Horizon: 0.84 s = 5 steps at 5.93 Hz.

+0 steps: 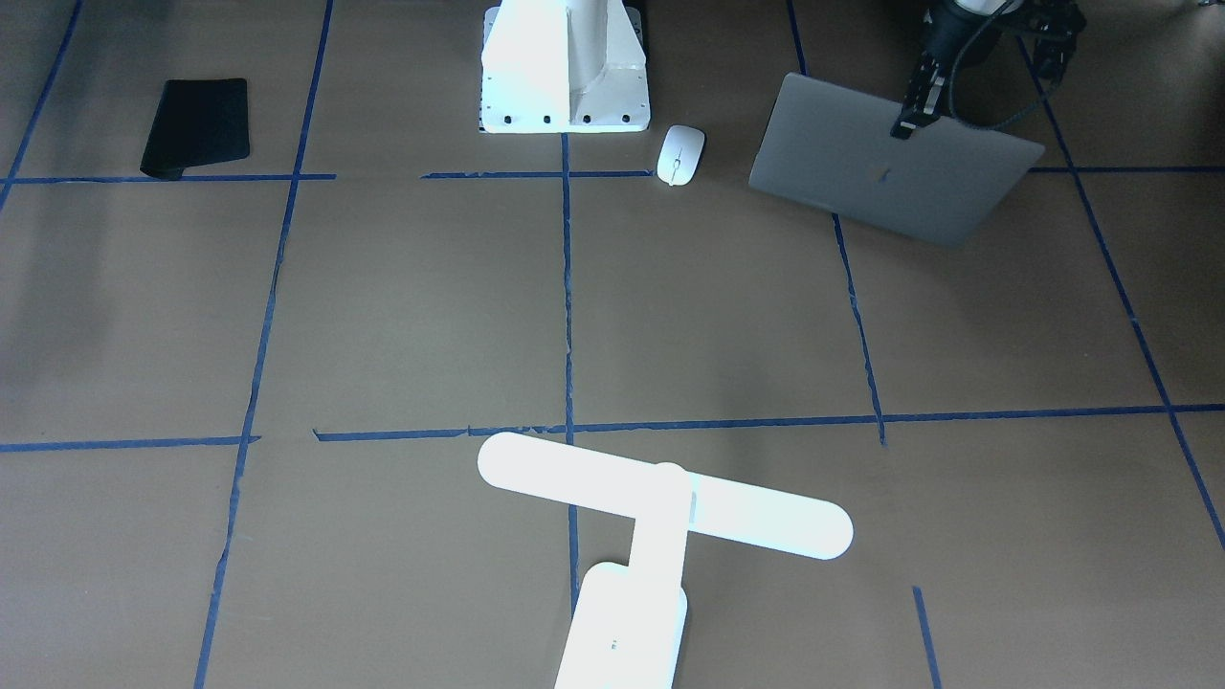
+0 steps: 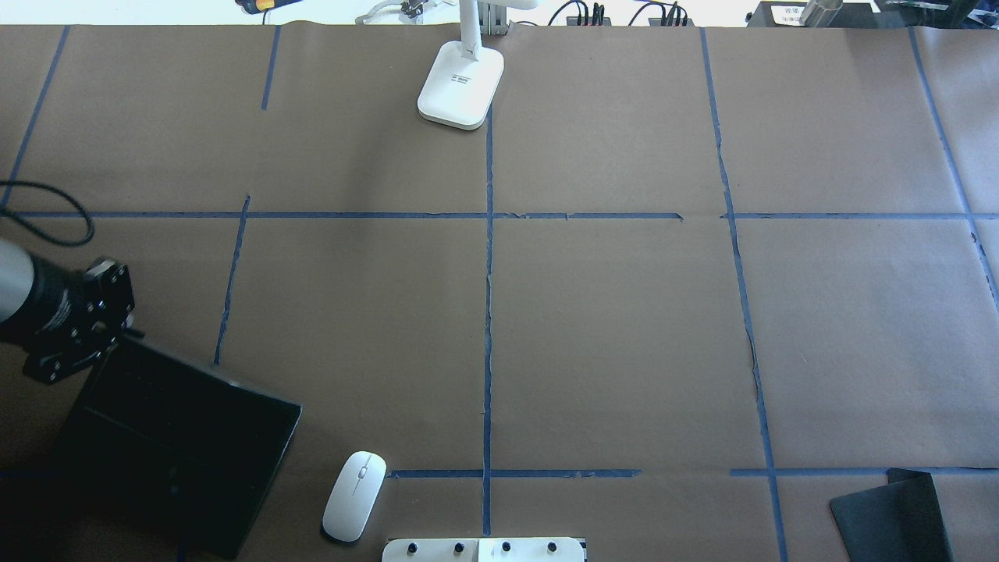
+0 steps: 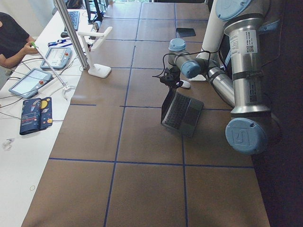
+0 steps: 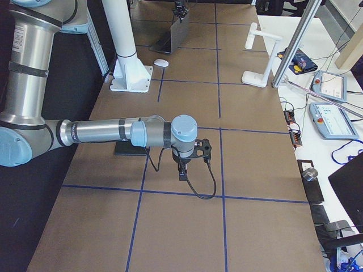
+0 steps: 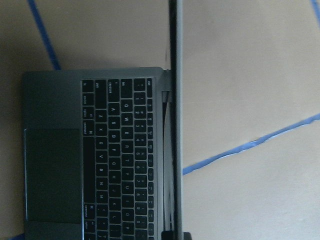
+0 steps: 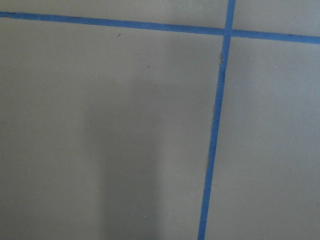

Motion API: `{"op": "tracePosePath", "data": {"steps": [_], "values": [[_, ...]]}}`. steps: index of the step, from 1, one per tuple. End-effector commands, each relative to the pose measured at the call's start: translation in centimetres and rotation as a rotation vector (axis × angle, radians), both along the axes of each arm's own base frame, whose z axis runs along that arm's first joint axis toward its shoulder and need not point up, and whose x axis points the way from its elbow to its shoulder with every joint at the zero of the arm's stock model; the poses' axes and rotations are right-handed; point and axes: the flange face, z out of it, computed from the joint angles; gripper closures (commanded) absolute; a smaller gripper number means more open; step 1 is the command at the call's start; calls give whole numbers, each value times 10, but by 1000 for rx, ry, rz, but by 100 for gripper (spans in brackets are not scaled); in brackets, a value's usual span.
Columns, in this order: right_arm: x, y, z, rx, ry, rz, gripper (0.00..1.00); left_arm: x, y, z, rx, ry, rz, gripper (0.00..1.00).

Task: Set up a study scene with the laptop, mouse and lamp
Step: 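Carry the laptop with the left gripper to the table center below the lamp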

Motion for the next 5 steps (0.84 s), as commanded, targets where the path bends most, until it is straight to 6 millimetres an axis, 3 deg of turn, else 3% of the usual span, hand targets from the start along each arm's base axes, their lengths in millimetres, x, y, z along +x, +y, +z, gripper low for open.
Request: {"op": "tracePosePath", "data": {"steps": [1,3,4,5], "values": [[0,0,1,-3,0,1,0,28,-76,-39,0,-19,-47,100],[0,0,0,-3,-2,2,0,86,-142,-89,-4,-9,-62,100],[0,0,0,-4,-3,3,0,109,-161,-123,-51,31,-131,100],[0,0,-2,-2,-5,4,0,153,-174,-161,-108,72,-177,100]]}}
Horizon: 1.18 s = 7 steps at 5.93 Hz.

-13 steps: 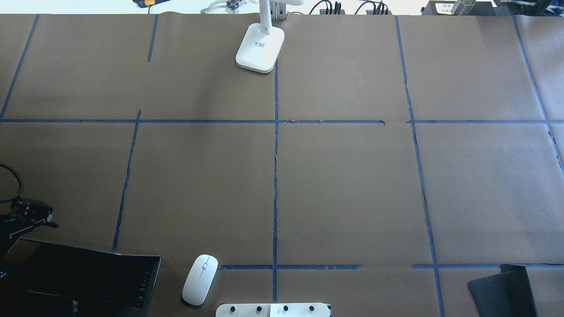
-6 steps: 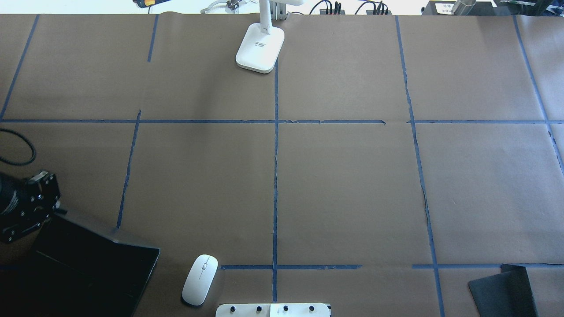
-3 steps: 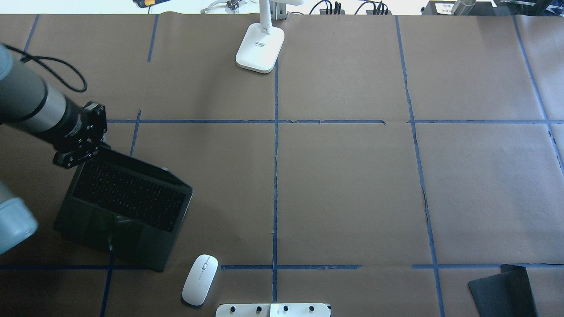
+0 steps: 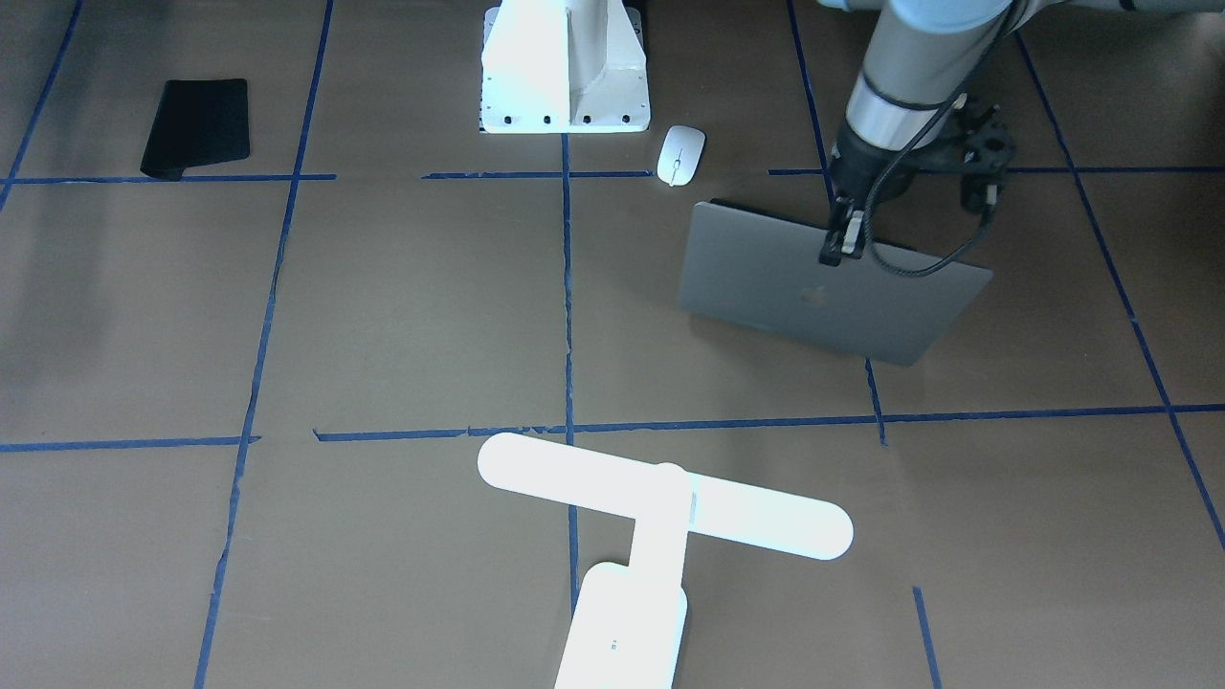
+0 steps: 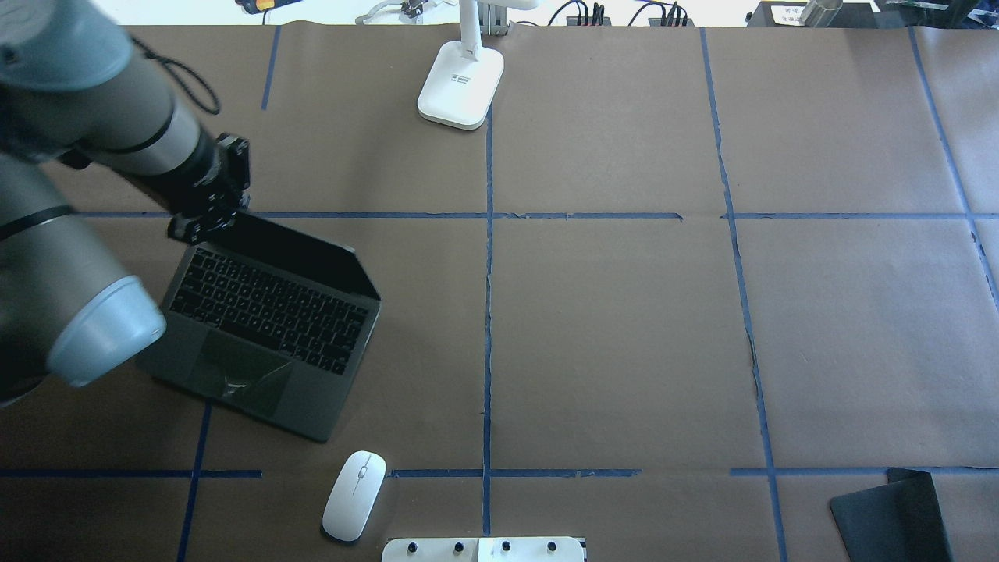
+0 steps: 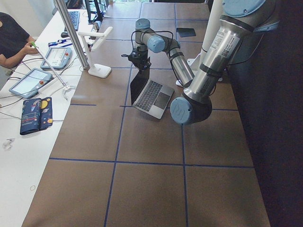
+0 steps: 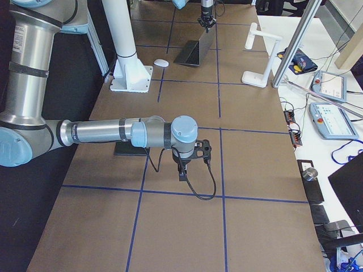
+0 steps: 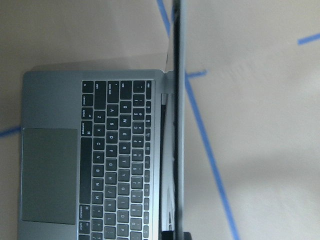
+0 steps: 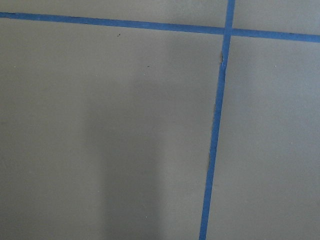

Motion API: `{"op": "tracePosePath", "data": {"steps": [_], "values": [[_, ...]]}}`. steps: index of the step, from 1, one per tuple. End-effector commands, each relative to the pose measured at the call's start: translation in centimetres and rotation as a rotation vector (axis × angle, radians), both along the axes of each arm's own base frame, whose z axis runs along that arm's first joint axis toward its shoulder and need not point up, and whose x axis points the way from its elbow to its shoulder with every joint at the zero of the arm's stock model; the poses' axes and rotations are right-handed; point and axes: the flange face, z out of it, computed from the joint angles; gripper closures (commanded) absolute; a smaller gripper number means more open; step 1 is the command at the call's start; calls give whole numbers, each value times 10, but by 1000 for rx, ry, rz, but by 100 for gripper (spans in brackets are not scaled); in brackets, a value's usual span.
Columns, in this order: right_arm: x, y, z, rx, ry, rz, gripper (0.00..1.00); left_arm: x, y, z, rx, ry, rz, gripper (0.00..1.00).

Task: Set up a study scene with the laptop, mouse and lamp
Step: 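Carry the laptop with the left gripper to the table center below the lamp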

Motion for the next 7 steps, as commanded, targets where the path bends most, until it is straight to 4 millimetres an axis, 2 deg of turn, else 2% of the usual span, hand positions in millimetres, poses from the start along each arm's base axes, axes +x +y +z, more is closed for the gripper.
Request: {"op": "tracePosePath", "data": {"steps": [1,2,3,4,7], "values": [[0,0,-1,0,-2,0,0,72,-28,-83,-91,62,-80,100],[0,0,-1,-1,-3,1,0,102,-35,-104,-114,98,-99,100],[0,0,-1,-1,-3,1,0,127,-41,-108,-121,123,-106,100],[0,0,-1,-1,-3,1,0,147,-58,-110,-130,116,-112,100],[0,1,0,-4,-4,2,0,145,-66,-109,-102,105,-146,100]]}}
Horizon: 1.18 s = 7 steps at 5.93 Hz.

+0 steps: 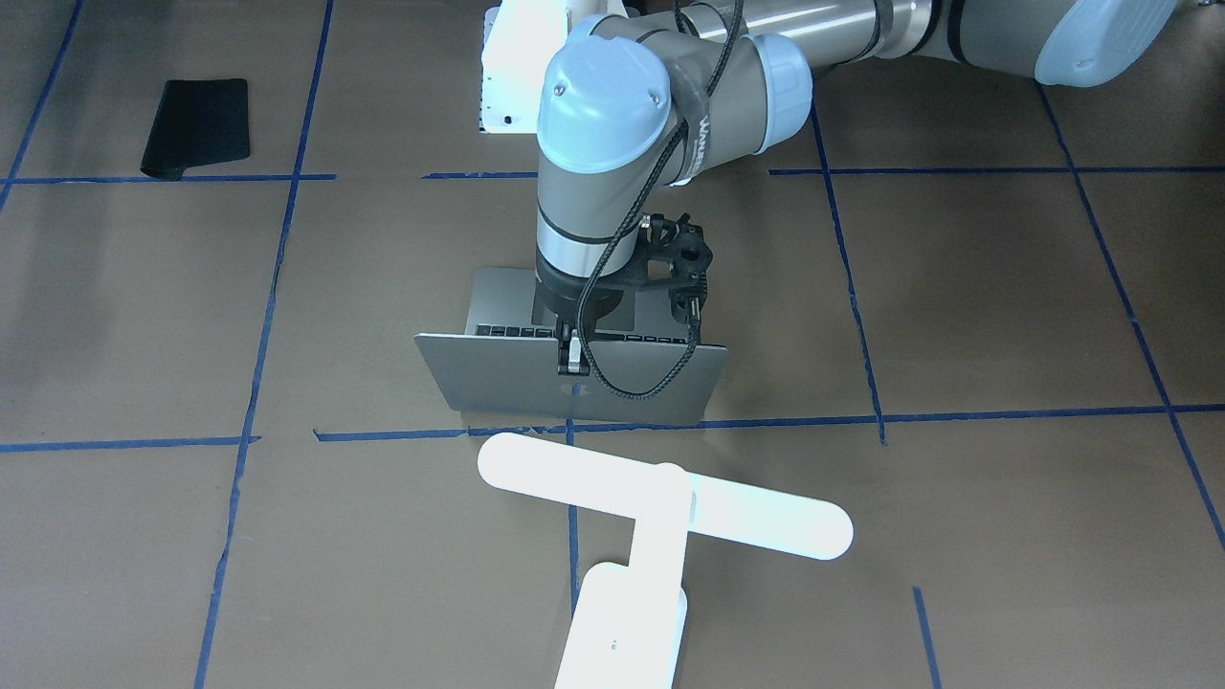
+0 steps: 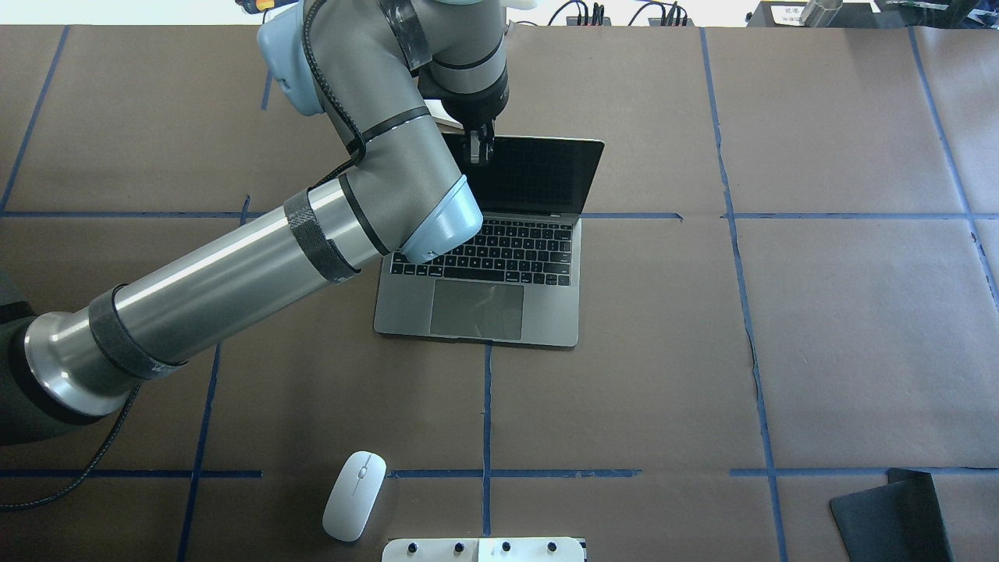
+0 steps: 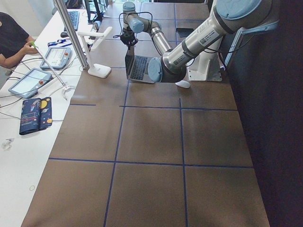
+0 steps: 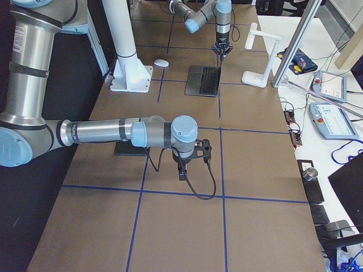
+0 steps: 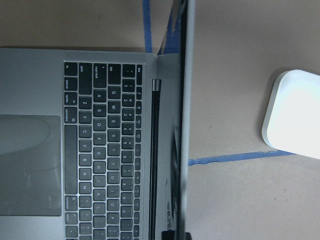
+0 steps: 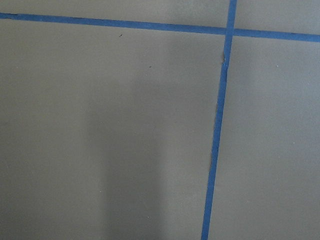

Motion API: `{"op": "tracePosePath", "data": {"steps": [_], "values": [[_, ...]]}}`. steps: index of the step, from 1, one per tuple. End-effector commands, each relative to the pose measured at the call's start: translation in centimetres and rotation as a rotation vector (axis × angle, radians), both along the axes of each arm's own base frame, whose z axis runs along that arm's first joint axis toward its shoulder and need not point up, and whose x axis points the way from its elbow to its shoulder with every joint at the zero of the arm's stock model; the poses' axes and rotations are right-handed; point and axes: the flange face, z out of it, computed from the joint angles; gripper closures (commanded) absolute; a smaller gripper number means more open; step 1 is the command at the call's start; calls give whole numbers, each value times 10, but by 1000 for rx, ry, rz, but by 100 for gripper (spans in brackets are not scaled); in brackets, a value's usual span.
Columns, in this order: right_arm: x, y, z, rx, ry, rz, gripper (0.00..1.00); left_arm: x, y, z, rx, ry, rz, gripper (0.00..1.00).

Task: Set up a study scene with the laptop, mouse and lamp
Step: 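Carry the laptop with the left gripper to the table center below the lamp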

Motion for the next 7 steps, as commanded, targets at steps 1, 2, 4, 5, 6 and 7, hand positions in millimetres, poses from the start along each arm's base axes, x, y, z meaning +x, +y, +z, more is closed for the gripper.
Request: {"op": "tracePosePath", "data": {"steps": [1,2,4,5,6,7], "values": [[0,1,1,-3,0,-1,0,2,-6,2,-6,-14,-27,100],[0,1,2,-5,-2,-1,0,7,-9,6,-14,-4,-48,99],[0,1,2,-1,-2,-3,0,9,-13,7,8,8,-40,44],[0,-4,-3,16,-4,-7,0,2,-18,5,20,22,-50,0],[-2,-10,-8,15,-23,-2,0,-13,-28,2,23,28,-69,0],[-5,-4,-8,-68,-76,53,0,-21,-24,-7,72,38,-41,0]]}}
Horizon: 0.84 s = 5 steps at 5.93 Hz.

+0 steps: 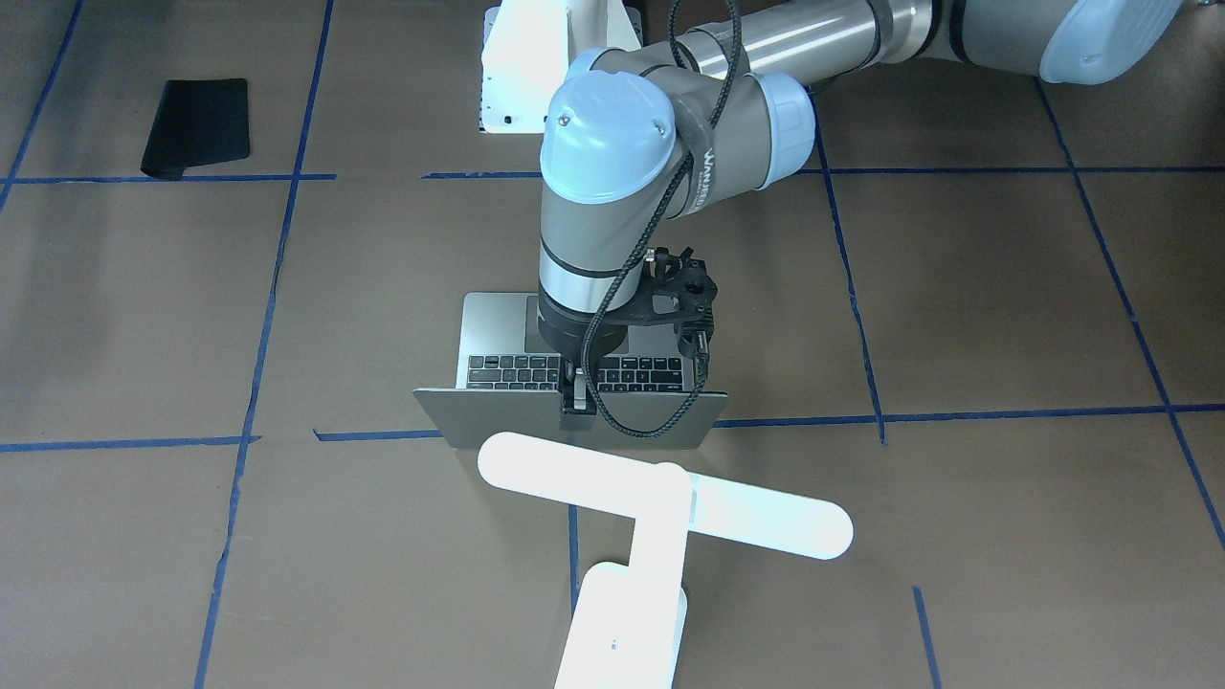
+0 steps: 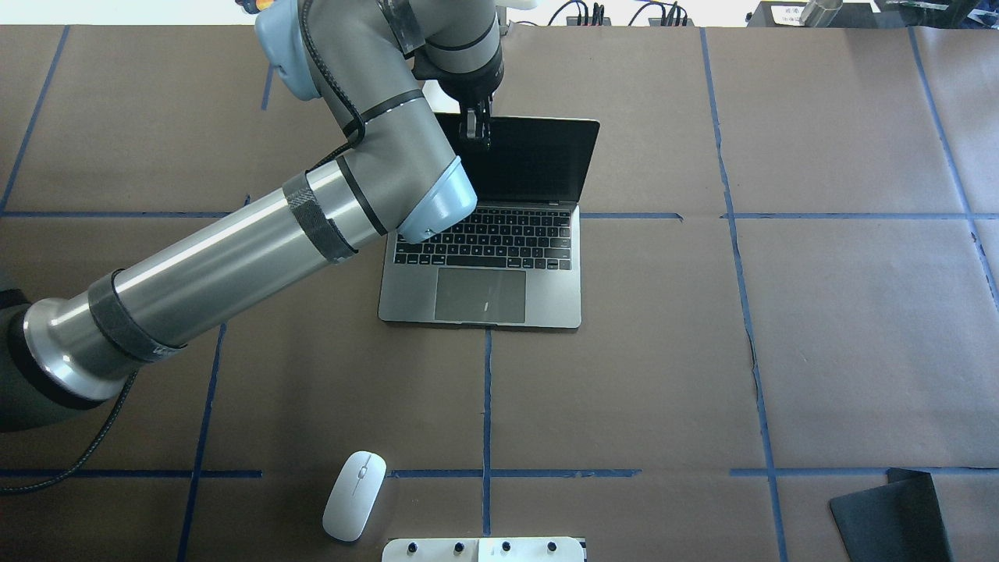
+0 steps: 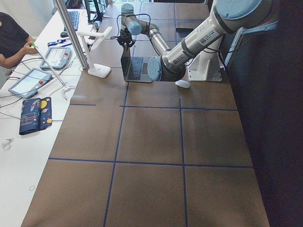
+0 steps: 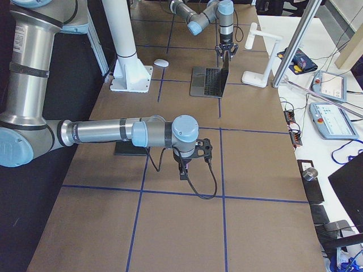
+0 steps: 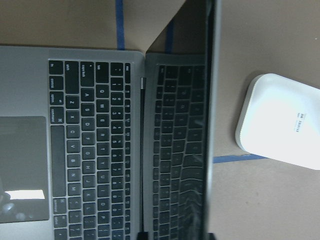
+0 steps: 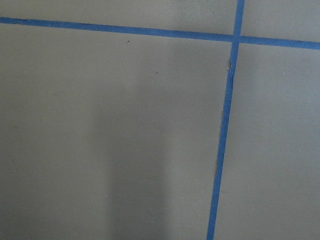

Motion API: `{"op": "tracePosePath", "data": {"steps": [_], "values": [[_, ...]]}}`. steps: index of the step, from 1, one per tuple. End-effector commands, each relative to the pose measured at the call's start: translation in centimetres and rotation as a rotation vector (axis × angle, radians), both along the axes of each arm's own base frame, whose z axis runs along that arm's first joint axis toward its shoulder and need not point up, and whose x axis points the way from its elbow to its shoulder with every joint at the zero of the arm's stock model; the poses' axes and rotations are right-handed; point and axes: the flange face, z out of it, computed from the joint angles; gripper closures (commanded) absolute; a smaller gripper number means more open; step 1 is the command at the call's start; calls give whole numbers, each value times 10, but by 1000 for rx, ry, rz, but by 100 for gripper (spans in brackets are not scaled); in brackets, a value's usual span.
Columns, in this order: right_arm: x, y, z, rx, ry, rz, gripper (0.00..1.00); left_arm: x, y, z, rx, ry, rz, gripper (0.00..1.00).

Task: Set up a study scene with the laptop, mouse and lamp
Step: 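Carry the laptop with the left gripper to the table center below the lamp, then release the laptop and draw the left gripper back toward the white mouse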

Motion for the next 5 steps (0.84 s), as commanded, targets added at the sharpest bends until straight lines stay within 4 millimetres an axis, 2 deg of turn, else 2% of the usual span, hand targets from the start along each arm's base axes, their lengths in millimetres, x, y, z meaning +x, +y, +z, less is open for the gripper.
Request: {"op": "tracePosePath", "data": {"steps": [1,2,3,4,5], "values": [[-11,1,-14,34,-35,34,0,-18,15,-16,55,46,48,0],[-29,39,4,164,-37,-20,0,-37,40,-5,135,78,146,0],[-40,52,3,109,-59,34,0,-66,71,23,203,91,181,0],[-66,54,-8,86,-81,24,0,-74,83,34,263,89,242,0],[-95,67,-16,50,-114,29,0,-88,106,52,351,80,304,0]]}}
